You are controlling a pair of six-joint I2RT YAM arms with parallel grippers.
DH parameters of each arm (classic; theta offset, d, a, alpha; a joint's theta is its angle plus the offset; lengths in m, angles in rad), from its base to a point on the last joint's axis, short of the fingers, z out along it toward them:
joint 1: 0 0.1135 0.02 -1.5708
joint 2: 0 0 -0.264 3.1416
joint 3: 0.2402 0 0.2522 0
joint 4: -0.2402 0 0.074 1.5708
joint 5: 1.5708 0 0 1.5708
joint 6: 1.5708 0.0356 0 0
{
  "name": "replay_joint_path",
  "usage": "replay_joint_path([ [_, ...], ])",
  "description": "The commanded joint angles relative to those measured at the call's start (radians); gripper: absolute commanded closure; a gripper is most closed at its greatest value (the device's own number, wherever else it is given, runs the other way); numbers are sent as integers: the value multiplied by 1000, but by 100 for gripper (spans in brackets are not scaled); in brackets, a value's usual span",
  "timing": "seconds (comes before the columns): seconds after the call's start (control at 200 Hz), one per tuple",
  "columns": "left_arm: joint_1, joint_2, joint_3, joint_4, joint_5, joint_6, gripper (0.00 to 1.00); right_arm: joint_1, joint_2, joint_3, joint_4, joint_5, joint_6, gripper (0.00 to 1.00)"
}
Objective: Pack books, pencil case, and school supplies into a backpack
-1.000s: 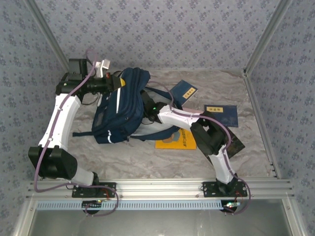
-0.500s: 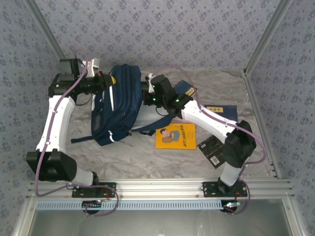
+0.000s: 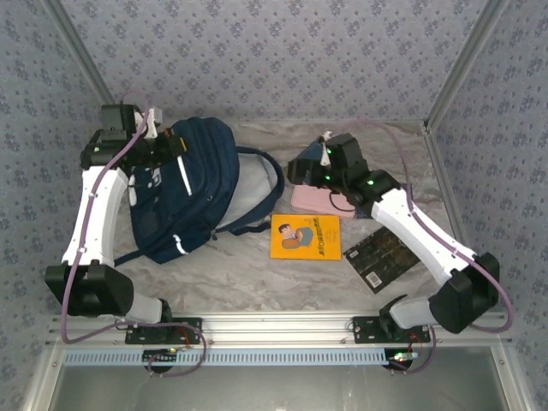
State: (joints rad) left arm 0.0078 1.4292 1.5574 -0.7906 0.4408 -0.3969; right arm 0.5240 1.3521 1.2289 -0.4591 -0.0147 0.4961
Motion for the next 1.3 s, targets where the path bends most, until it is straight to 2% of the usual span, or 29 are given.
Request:
replay_joint_path([
  [0.0,12,-18,30,81,-121,15,100,-35,-11,-103,-131,41,-22,0],
  [0.205,-7,5,-41,106,-102,22,100,-119,-5,-258,-147,-20,8,0],
  [0.36,-25,-23,-133,154,-153,29,100,-145,18,-315,-82,-64,4,0],
  [0.505,4,-51,-166,169,-268,-8,100,-109,60,-247,-30,-92,-5,2],
  [0.61,64,-43,-185,202,-257,-88,100,-90,141,-126,-30,-115,-7,5],
  [0.734,89,-25,-186,213,-312,-107,100,-69,300,83,-48,-140,-26,6],
  [0.829,89,2,-190,216,-330,-105,100,-62,445,229,-43,-166,-30,6],
  [1.009,83,38,-278,283,-258,-157,100,-64,745,564,-106,-210,-49,6],
  [1.294,9,67,-363,327,-251,-160,100,-71,1119,1057,-224,-211,-92,4],
])
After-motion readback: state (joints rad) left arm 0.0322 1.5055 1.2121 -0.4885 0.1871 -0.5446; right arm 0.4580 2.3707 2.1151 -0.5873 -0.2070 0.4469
